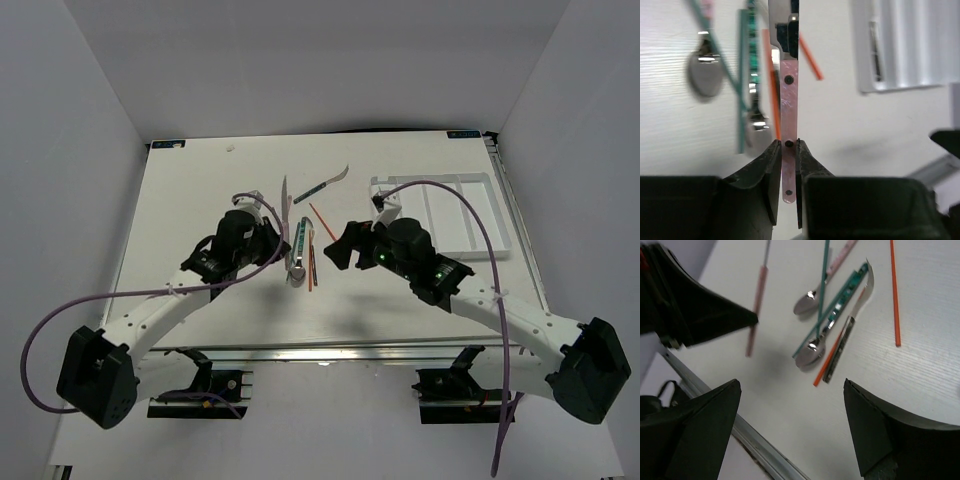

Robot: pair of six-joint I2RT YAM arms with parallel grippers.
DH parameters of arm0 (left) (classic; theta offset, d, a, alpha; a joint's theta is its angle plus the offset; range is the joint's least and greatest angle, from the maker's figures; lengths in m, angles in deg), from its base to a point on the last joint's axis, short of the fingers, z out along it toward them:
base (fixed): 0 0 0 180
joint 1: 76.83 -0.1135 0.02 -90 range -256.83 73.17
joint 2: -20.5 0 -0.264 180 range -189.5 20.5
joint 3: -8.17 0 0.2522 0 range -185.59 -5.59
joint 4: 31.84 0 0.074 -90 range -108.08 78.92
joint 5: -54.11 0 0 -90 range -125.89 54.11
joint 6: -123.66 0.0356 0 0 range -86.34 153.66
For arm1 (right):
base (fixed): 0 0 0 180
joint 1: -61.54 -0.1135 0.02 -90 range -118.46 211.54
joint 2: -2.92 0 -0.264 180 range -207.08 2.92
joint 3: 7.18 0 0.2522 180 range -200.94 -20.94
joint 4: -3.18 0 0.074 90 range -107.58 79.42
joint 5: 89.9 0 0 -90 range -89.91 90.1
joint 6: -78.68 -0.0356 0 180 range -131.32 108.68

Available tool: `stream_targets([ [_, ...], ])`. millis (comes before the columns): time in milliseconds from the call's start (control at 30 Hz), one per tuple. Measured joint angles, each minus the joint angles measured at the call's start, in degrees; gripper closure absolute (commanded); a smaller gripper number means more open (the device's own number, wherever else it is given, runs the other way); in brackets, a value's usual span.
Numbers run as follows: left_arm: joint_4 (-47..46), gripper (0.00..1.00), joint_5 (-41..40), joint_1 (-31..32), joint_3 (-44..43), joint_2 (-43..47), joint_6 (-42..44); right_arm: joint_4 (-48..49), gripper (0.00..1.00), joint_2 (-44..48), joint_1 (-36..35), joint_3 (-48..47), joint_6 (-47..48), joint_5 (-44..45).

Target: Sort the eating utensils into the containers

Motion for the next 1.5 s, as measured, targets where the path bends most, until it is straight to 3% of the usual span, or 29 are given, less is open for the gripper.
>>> stream_targets([
  [267, -15.5, 1.00, 13.8, 1.9, 9.1, 3.8, -3.9, 4.8, 0.23, -2.8, 0.0, -3.7, -6.6, -0.1],
  [467, -22.8, 1.00, 18.7, 2.5, 10.3, 6.0, -6.1, 5.2, 0.30, -10.3, 0.0, -7.6, -8.0, -1.7],
  [567, -24.6, 1.00, 19.6, 2.6, 10.4, 6.8, -6.1, 7.0, 0.39, -14.2, 0.0, -8.1, -8.6, -4.1],
  [667, -25.0, 1.00, 19.9, 2.7, 11.3, 6.5, -6.2, 8.8, 0.56, -17.4, 0.2, -9.2, -8.6, -6.3],
  [733, -25.2, 1.00, 20.0, 2.8, 11.8, 6.1, -6.2, 9.6, 0.79, -19.4, 0.0, -10.2, -8.6, -7.3],
  [767, -25.1, 1.00, 19.8, 2.8, 11.9, 5.8, -6.1, 10.1, 0.96, -20.2, -0.1, -10.6, -8.7, -8.0],
  [867, -25.3, 0.81, 19.5, 2.8, 12.0, 5.2, -5.8, 10.6, 1.00, -20.7, -0.4, -11.2, -8.3, -8.3],
  [900, -25.3, 0.53, 19.3, 2.8, 11.9, 5.2, -5.6, 10.6, 1.00, -20.7, -0.4, -11.2, -8.1, -8.3],
  [933, -25.2, 0.36, 19.1, 2.9, 11.9, 5.2, -5.1, 10.5, 1.00, -20.7, -0.4, -11.2, -7.8, -8.2],
  [967, -24.6, 0.21, 18.9, 2.9, 11.7, 5.2, -4.5, 10.1, 1.00, -20.7, -0.2, -11.3, -6.8, -7.5],
  [1033, -22.1, 0.05, 17.4, 2.9, 10.6, 5.1, -4.2, 7.7, 1.00, -20.7, 1.3, -11.9, -4.9, -6.4],
  [1167, -11.9, 0.02, 10.7, 3.1, 4.6, 4.8, -1.2, -0.1, 1.00, -21.1, 9.7, -14.6, 0.4, -6.3],
  [1300, 0.2, 0.02, -0.9, 3.1, -3.1, 4.7, 2.8, -10.7, 1.00, -27.0, 19.9, -23.2, 7.9, -4.0],
  [1500, 14.6, 0.02, -17.1, 3.1, -7.9, 4.8, 8.9, -21.4, 1.00, -40.1, 24.8, -33.7, 16.7, -0.8],
])
